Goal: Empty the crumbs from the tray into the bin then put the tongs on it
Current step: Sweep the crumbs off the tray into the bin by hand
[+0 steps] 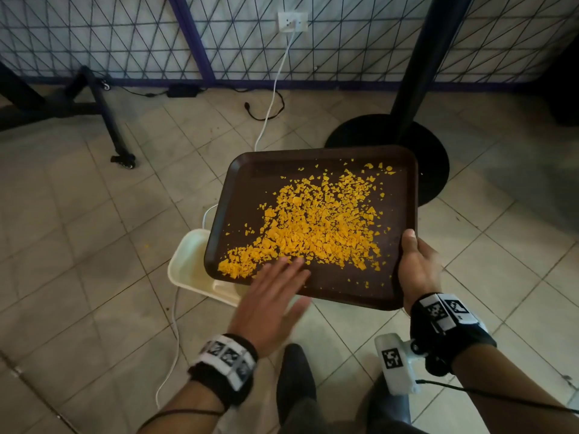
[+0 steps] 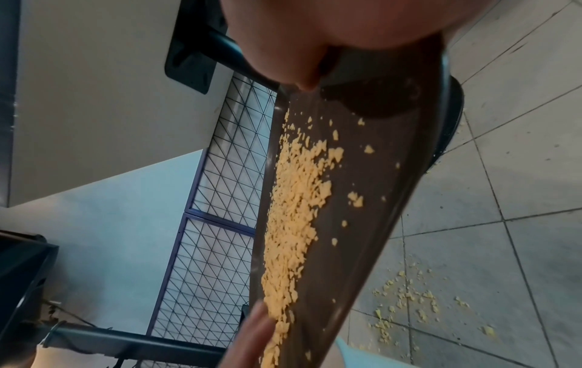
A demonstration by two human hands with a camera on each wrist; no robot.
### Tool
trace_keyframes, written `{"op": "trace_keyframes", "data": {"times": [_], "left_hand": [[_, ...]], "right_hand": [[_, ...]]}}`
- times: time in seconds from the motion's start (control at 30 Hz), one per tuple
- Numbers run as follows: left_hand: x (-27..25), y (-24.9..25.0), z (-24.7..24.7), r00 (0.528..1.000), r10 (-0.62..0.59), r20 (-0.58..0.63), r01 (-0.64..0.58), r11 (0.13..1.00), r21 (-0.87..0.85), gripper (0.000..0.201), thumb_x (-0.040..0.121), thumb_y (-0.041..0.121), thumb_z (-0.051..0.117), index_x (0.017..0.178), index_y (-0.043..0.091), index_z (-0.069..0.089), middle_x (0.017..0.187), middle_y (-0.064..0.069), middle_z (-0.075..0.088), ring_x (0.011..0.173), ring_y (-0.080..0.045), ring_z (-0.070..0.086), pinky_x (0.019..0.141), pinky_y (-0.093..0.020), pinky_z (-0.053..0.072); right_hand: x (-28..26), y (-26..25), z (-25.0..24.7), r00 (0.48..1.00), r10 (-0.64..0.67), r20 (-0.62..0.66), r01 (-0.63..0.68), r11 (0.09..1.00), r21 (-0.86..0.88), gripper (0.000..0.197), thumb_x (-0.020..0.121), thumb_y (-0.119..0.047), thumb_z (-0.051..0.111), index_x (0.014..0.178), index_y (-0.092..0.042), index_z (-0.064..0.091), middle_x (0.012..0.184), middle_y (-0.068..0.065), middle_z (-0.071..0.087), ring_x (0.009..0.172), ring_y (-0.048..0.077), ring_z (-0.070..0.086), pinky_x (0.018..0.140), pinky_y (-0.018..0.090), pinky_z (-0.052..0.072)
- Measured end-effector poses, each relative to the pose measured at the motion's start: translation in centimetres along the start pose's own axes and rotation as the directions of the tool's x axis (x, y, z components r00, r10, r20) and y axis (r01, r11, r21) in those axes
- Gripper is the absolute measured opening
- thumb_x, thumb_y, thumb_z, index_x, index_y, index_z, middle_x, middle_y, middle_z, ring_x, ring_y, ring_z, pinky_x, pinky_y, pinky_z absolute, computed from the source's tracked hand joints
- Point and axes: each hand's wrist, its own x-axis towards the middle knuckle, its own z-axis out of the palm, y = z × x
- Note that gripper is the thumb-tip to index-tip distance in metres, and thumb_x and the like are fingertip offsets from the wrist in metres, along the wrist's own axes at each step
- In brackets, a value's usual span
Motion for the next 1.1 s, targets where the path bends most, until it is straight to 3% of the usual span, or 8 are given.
{"op": "trace_keyframes", "data": {"times": [0.1, 0.17, 0.43, 0.57, 0.63, 0.8, 0.9, 1.1], "left_hand": [[1.8, 5.3, 1.3, 0.982, 0.189, -0.011, -0.188, 0.982, 0.015, 0.057, 0.103, 0.057, 0.020, 0.151, 0.028, 0.028, 0.162, 0.008, 0.011, 0.152, -0.016, 0.005, 0.122, -0.040, 0.000], [2.5, 6.8, 2.4, 0.973, 0.231, 0.026, -0.232, 0.971, 0.065, 0.056, 0.103, 0.056, 0.022, 0.150, 0.028, 0.030, 0.163, 0.007, 0.012, 0.152, -0.019, 0.004, 0.121, -0.043, 0.001], [-0.8, -2.9, 1.9, 0.993, -0.029, 0.114, 0.017, 0.994, 0.104, 0.054, 0.098, 0.061, 0.000, 0.149, 0.044, 0.003, 0.162, 0.016, -0.006, 0.147, -0.008, -0.021, 0.121, -0.038, -0.011], [-1.9, -6.2, 1.1, 0.990, -0.142, 0.001, 0.142, 0.988, 0.065, 0.061, 0.100, 0.059, 0.003, 0.151, 0.033, 0.027, 0.163, 0.009, 0.014, 0.150, -0.006, -0.009, 0.121, -0.035, -0.002], [-1.0, -4.3, 0.4, 0.994, -0.097, -0.058, 0.099, 0.995, 0.026, 0.060, 0.102, 0.057, 0.009, 0.148, 0.030, 0.035, 0.162, 0.008, 0.017, 0.150, -0.008, -0.002, 0.121, -0.035, 0.000], [4.2, 5.9, 1.0, 0.974, 0.223, -0.044, -0.216, 0.969, 0.123, 0.056, 0.104, 0.051, 0.018, 0.153, 0.025, 0.026, 0.163, 0.004, 0.008, 0.152, -0.021, 0.003, 0.122, -0.048, 0.006], [6.2, 9.2, 2.3, 0.950, 0.312, 0.007, -0.308, 0.936, 0.168, 0.060, 0.104, 0.050, 0.022, 0.156, 0.021, 0.018, 0.165, 0.002, 0.005, 0.152, -0.027, -0.001, 0.120, -0.053, 0.006], [6.1, 5.0, 2.8, 0.992, 0.115, 0.057, -0.124, 0.975, 0.185, 0.070, 0.098, 0.066, 0.007, 0.155, 0.026, -0.005, 0.163, 0.003, -0.014, 0.149, -0.021, -0.020, 0.120, -0.053, 0.001]], "right_hand": [[-0.1, 0.4, 0.4, 1.000, -0.022, -0.020, 0.022, 1.000, -0.005, 0.044, 0.088, -0.059, 0.042, 0.079, -0.022, 0.065, 0.093, 0.009, 0.073, 0.088, 0.033, 0.070, 0.087, 0.054, 0.056], [-0.1, 0.6, 0.4, 0.999, -0.035, -0.031, 0.035, 0.999, -0.002, 0.046, 0.088, -0.058, 0.042, 0.079, -0.019, 0.066, 0.092, 0.009, 0.073, 0.087, 0.033, 0.069, 0.087, 0.054, 0.056], [0.2, 0.5, -0.2, 1.000, -0.013, 0.000, 0.013, 1.000, 0.023, 0.044, 0.089, -0.058, 0.042, 0.084, -0.022, 0.066, 0.095, 0.009, 0.074, 0.088, 0.032, 0.071, 0.087, 0.054, 0.056], [-0.1, 0.3, 0.0, 0.999, -0.035, -0.007, 0.036, 0.999, 0.007, 0.040, 0.097, -0.051, 0.041, 0.081, -0.022, 0.064, 0.093, 0.010, 0.072, 0.088, 0.032, 0.070, 0.087, 0.053, 0.056], [-0.2, 0.4, 0.1, 0.999, -0.036, -0.012, 0.036, 0.999, 0.012, 0.042, 0.094, -0.054, 0.041, 0.081, -0.021, 0.064, 0.093, 0.010, 0.073, 0.088, 0.033, 0.070, 0.087, 0.054, 0.056], [-0.8, 0.6, 0.6, 0.998, -0.055, -0.024, 0.056, 0.998, 0.030, 0.044, 0.095, -0.051, 0.043, 0.086, -0.014, 0.066, 0.088, 0.005, 0.072, 0.091, 0.032, 0.069, 0.087, 0.046, 0.055], [-0.7, 1.0, 0.7, 0.995, -0.085, -0.046, 0.086, 0.996, 0.026, 0.058, 0.085, -0.063, 0.041, 0.083, -0.010, 0.067, 0.086, 0.009, 0.073, 0.090, 0.036, 0.069, 0.086, 0.053, 0.055], [-0.1, 1.3, 0.0, 0.998, -0.053, -0.042, 0.054, 0.998, 0.010, 0.054, 0.080, -0.066, 0.039, 0.082, -0.020, 0.067, 0.095, 0.008, 0.074, 0.091, 0.031, 0.069, 0.089, 0.052, 0.055]]}}
